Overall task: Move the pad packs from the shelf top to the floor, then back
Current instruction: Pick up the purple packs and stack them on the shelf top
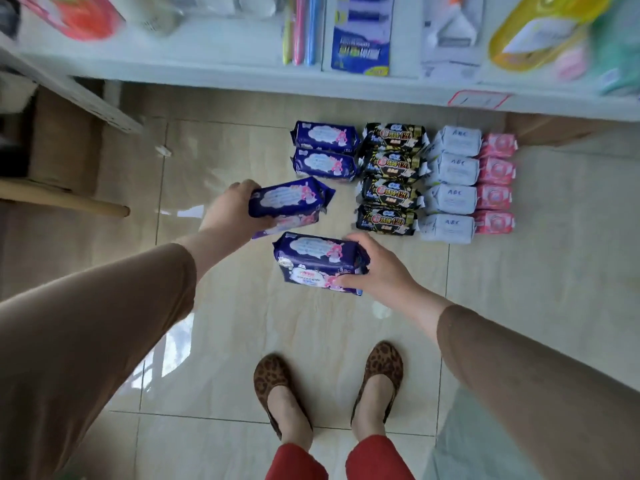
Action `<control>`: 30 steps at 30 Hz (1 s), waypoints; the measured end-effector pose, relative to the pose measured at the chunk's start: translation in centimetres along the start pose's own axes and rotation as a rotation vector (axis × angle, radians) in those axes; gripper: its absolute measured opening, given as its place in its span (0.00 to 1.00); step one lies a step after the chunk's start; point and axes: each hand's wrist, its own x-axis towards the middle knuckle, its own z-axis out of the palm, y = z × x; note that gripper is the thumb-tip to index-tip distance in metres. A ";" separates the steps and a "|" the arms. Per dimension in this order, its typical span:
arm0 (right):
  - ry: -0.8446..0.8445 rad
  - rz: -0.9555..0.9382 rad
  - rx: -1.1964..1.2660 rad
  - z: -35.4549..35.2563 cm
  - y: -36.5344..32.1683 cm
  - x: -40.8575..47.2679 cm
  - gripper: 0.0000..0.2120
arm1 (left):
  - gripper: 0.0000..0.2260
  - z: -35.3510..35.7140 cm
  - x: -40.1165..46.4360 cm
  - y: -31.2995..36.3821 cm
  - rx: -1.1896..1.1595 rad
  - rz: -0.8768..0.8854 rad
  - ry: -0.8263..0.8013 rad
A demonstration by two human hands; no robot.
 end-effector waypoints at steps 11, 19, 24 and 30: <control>0.090 -0.145 0.164 -17.6 -30.9 -20.1 0.26 | 0.23 -31.4 -17.2 15.9 -0.203 0.190 0.146; 0.169 -0.353 0.167 -28.0 -45.8 -29.4 0.23 | 0.24 -48.8 -23.1 27.1 -0.224 0.384 0.342; 0.228 -0.442 0.145 -34.4 -50.6 -29.7 0.25 | 0.22 -55.3 -20.9 34.0 -0.163 0.478 0.372; 0.271 -0.505 0.117 -43.2 -53.7 -25.1 0.26 | 0.21 -59.7 -13.4 42.6 -0.041 0.527 0.420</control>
